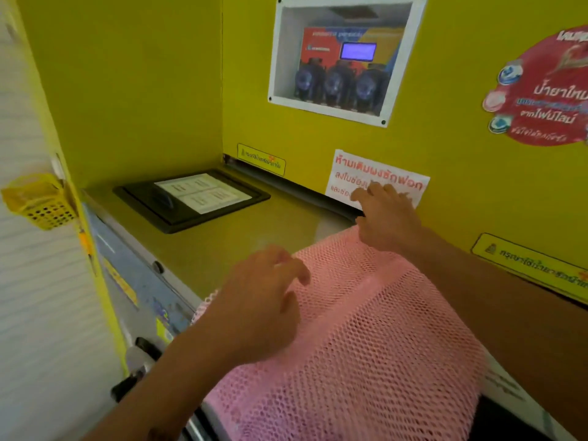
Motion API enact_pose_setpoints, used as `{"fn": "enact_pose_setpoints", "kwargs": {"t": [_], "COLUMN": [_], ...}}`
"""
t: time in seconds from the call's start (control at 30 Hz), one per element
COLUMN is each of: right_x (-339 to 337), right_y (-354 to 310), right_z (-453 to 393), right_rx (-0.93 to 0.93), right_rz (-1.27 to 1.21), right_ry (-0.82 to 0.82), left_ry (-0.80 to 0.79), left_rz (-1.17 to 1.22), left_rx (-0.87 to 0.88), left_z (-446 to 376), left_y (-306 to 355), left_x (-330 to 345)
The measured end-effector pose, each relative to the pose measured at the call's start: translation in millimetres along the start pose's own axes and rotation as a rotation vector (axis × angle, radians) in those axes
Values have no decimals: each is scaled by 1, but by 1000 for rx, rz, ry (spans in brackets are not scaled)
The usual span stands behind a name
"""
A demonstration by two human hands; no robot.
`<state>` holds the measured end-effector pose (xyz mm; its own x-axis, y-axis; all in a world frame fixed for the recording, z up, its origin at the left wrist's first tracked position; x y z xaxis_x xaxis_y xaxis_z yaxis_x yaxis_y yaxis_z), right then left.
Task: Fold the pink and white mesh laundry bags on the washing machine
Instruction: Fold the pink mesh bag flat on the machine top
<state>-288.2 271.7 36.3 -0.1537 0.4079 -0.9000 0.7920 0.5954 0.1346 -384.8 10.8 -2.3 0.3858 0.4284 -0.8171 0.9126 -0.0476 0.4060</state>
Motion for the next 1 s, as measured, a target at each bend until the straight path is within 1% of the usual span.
{"fn": "enact_pose_setpoints", "kwargs": {"t": [0.03,0.07,0.13,0.17,0.23,0.3,0.37,0.43,0.57,0.67,0.73,0.8,0.83,0.9,1.0], "right_x": [-3,-6,-14,-14,-10,6,22,27,6,-27,-54,-82,-96,-121,-154], "right_y": [0,3,14,23,41,55,60,62,70,93,114,138,151,182,235], "right_z": [6,13,31,41,67,93,113,117,113,120,136,160,174,207,261], "right_rx": [24,64,160,198,231,203,161,154,125,112,90,71,70,127,222], "right_rz": [-76,-146,-235,-257,-263,-214,-138,-178,-333,-378,-369,-336,-328,-325,-274], "right_ry": [-22,-83,-285,-385,-539,-621,-613,-562,-539,-485,-455,-439,-438,-440,-461], "left_ry": [-68,-164,-336,-379,-407,-418,-407,-370,-291,-187,-75,10,28,37,7], "left_rz": [31,31,-25,-57,-109,-147,-146,-132,-109,-99,-44,106,181,317,465], "left_rx": [68,109,121,110,108,108,91,60,-2,-6,59,167,221,325,446], "left_z": [-1,-3,-6,-7,-9,-10,-12,-15,-26,-30,-34,-40,-43,-50,-58], "left_y": [7,11,12,9,3,-1,0,4,15,32,56,90,111,156,231], "left_x": [8,18,34,39,43,45,47,50,57,55,51,49,50,54,67]}}
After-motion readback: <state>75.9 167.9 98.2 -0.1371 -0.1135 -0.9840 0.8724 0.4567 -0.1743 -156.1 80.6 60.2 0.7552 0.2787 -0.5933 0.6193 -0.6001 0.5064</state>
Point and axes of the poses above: each hand's wrist, its own z-axis away from the middle knuckle, its own x-axis out of the palm, y = z × x, the point moved 1 cm from there along -z, towards the middle knuckle, and after that the axes turned 9 degrees about x, right-handed, at the moved point
